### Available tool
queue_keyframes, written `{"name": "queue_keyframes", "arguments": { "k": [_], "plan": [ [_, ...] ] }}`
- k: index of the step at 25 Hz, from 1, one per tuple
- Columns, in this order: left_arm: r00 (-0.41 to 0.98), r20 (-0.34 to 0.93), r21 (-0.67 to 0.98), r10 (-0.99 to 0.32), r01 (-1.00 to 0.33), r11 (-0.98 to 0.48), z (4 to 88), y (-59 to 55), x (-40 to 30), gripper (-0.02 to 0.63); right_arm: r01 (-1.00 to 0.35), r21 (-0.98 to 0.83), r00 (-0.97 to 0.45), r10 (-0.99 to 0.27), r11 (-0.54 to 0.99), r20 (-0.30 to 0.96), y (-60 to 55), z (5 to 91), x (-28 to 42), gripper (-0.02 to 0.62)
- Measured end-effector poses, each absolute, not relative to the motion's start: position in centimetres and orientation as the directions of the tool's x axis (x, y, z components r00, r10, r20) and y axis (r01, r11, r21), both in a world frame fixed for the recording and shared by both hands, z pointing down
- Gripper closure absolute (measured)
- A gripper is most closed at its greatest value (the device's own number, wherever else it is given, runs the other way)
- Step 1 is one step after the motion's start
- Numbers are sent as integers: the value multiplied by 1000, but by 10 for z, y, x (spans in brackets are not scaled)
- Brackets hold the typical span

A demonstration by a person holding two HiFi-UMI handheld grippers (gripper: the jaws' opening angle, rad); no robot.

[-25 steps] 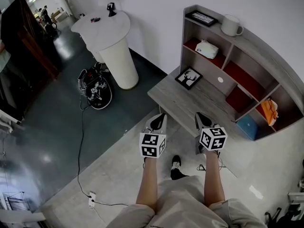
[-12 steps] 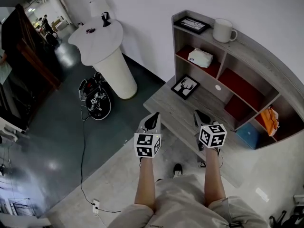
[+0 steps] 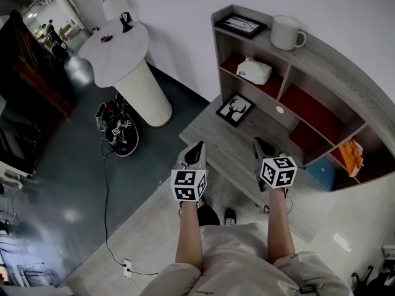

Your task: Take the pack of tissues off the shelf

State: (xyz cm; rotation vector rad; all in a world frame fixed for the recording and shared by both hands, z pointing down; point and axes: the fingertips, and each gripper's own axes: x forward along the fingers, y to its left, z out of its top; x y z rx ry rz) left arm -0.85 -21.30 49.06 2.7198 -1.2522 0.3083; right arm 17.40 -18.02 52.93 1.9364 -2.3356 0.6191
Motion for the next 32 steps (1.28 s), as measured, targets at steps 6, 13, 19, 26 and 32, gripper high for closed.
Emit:
{"name": "queue_keyframes", "arguments": {
  "k": [6, 13, 19, 26, 32],
  "plan": [
    [690, 231, 46, -686, -712, -700, 490, -244, 25, 597, -961, -261, -166, -942, 89, 291, -202, 530, 193, 580],
    [763, 200, 45, -615, -634, -772, 470, -297, 66, 597, -970, -241, -72, -964, 9, 254, -238, 505, 223, 578],
    [816, 188, 41, -547, -563, -825, 461, -336, 95, 597, -969, -245, -16, -985, -27, 174, -270, 482, 236, 578],
    [851, 185, 62, -491, -509, -859, 461, -373, 104, 597, -964, -253, 57, -991, -85, 119, -300, 470, 238, 578],
    [885, 194, 61, -423, -441, -895, 465, -391, 116, 597, -959, -225, 150, -981, -174, 121, -330, 469, 243, 578]
  ]
}}
